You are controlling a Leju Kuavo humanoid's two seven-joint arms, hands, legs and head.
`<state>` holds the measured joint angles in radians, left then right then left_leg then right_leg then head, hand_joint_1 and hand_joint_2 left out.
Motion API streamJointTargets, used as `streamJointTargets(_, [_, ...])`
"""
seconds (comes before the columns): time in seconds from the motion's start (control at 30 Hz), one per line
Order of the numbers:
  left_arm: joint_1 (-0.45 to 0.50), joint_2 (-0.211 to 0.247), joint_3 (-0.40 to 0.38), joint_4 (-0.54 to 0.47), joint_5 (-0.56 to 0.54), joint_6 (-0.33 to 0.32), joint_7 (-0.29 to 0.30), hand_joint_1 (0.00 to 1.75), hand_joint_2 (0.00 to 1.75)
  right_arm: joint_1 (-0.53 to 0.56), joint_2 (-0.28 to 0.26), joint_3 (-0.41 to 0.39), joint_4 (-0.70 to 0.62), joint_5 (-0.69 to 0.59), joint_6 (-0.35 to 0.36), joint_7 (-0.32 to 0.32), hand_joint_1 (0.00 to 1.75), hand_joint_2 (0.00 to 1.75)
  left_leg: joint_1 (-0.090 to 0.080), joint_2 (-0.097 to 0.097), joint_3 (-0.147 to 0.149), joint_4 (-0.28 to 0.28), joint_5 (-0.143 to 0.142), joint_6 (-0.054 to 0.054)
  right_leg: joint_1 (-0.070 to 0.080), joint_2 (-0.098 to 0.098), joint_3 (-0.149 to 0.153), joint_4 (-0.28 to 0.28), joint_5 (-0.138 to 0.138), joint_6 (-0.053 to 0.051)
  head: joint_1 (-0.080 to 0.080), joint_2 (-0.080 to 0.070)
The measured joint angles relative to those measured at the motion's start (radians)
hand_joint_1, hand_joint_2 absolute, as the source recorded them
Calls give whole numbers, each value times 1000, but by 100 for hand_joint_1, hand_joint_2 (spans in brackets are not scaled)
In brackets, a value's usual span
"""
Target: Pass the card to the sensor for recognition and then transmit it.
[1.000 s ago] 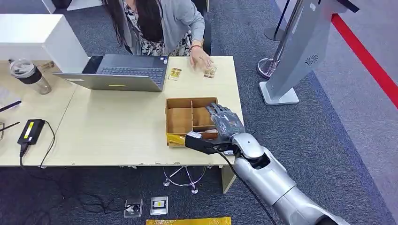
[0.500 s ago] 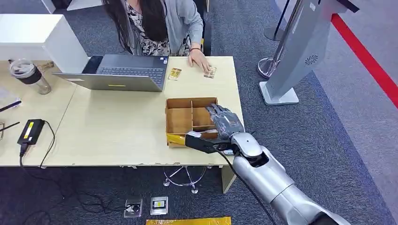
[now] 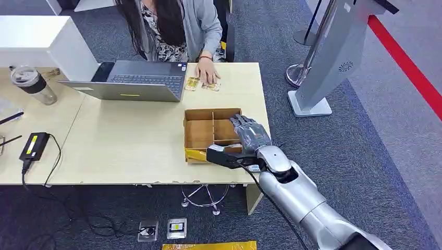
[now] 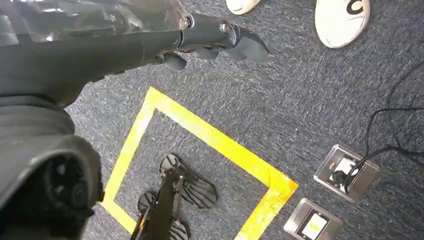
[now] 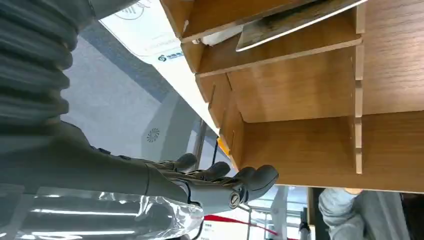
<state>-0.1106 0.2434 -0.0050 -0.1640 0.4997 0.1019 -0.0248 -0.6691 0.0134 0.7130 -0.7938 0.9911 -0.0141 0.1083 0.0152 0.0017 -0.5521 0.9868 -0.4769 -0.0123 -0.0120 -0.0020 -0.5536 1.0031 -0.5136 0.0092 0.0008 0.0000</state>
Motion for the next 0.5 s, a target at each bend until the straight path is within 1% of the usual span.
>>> streamJointTargets(0.33, [0, 0, -1, 0, 5, 5, 0, 0, 0, -4, 13, 0, 29, 0, -7, -10, 2, 175, 0, 0, 0, 0, 0, 0, 0, 0, 0, 0, 0, 0, 0, 0])
streamJointTargets(0.37, [0, 0, -1, 0, 5, 6, 0, 0, 0, -4, 15, 0, 32, 0, -7, -10, 175, 175, 0, 0, 0, 0, 0, 0, 0, 0, 0, 0, 0, 0, 0, 0])
streamJointTargets(0.5, [0, -1, -1, 0, 5, 9, 0, 0, 0, -4, 16, 0, 37, 0, -7, -19, 175, 175, 0, 0, 0, 0, 0, 0, 0, 0, 0, 0, 0, 0, 0, 0])
